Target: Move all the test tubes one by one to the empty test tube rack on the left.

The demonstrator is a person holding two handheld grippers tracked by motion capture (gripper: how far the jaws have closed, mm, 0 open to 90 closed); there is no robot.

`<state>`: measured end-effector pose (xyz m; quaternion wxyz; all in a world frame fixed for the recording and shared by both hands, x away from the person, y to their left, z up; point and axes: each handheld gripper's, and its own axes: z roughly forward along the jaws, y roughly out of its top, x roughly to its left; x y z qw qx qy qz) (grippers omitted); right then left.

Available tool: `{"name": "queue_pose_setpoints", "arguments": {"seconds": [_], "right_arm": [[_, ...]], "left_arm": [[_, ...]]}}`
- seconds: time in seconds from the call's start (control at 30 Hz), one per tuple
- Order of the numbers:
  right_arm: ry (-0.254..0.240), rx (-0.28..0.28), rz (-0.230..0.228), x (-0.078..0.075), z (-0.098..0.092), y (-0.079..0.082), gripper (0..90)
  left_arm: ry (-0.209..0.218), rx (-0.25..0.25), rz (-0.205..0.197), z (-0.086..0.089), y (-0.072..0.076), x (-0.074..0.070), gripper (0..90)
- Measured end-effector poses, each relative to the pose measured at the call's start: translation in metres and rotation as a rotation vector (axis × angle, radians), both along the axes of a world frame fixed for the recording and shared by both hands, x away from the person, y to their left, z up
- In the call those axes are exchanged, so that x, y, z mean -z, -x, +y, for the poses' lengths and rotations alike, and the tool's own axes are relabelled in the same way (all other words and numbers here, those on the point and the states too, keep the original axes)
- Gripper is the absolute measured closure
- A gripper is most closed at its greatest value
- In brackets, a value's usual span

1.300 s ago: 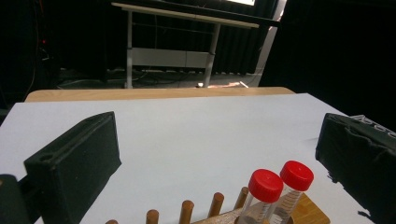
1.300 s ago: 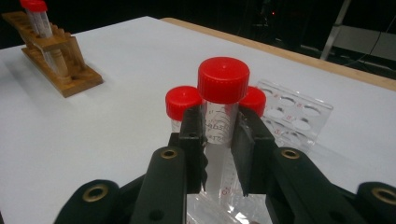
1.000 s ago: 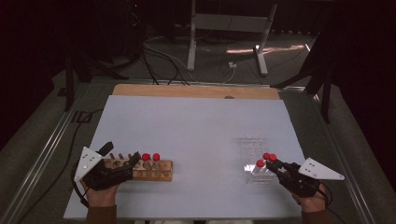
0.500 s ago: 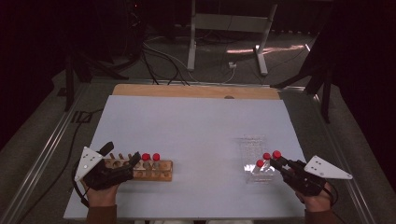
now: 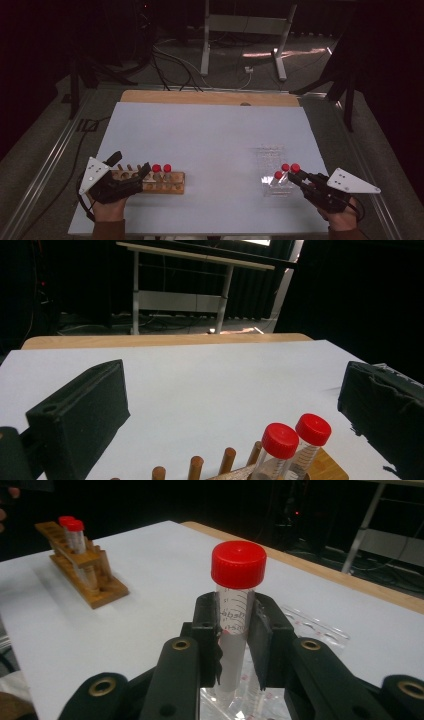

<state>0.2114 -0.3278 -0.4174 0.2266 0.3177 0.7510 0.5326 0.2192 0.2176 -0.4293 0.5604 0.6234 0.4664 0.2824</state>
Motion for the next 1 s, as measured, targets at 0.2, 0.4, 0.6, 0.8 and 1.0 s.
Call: {"name": "queue_pose_setpoints", "arguments": {"seconds": [0.2,0.4,0.6,0.8,1.0], "right_arm": [[-0.019,-0.038,0.006,-0.002,0.006,0.000,74.2],[-0.035,-0.070,0.010,-0.002,0.016,-0.004,74.2],[-0.052,-0.111,-0.001,-0.007,0.032,-0.012,74.2],[-0.037,-0.159,-0.004,-0.009,0.054,-0.021,74.3],[-0.038,-0.197,-0.005,-0.013,0.073,-0.030,74.2]], "left_arm": [[-0.016,0.006,-0.005,-0.004,0.001,-0.003,0.6],[-0.031,0.030,-0.018,-0.015,0.002,-0.010,0.6],[-0.046,0.103,-0.056,-0.037,0.004,-0.027,0.6],[-0.051,0.208,-0.058,-0.070,-0.003,-0.039,0.6],[-0.072,0.300,-0.050,-0.103,-0.014,-0.045,0.6]]}}
